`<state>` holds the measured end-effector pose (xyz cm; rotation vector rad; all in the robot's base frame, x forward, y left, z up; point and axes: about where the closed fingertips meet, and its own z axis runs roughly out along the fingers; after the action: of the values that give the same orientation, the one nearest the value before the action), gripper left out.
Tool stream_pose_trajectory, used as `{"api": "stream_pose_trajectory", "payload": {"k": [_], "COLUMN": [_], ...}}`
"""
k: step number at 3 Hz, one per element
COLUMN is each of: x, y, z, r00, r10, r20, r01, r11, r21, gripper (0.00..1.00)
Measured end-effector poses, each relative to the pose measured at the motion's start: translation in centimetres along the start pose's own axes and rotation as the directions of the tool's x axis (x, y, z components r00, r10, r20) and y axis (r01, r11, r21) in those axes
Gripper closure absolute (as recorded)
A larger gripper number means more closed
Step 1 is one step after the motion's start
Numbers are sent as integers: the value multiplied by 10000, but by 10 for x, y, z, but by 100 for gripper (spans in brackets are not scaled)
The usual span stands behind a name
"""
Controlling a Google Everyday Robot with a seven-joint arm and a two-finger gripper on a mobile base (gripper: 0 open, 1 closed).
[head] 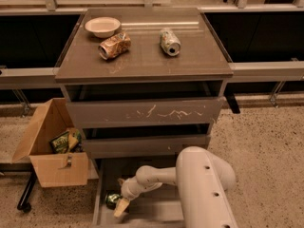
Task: Pick green can from bottom drawer and place on counter
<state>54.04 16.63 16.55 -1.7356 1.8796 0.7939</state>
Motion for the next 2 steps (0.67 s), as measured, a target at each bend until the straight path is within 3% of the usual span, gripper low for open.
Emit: {"api": "stream_pose_trajectory", "payload": {"k": [1,2], "x": [7,15], "y": [-2,-4], "z": [12,22], "r00": [10000,9999], "r10": [54,110], "r20": [-30,-132], "r01": [-54,-111], "r11": [10000,9999], "r21": [-17,-84], "gripper": [14,38]}}
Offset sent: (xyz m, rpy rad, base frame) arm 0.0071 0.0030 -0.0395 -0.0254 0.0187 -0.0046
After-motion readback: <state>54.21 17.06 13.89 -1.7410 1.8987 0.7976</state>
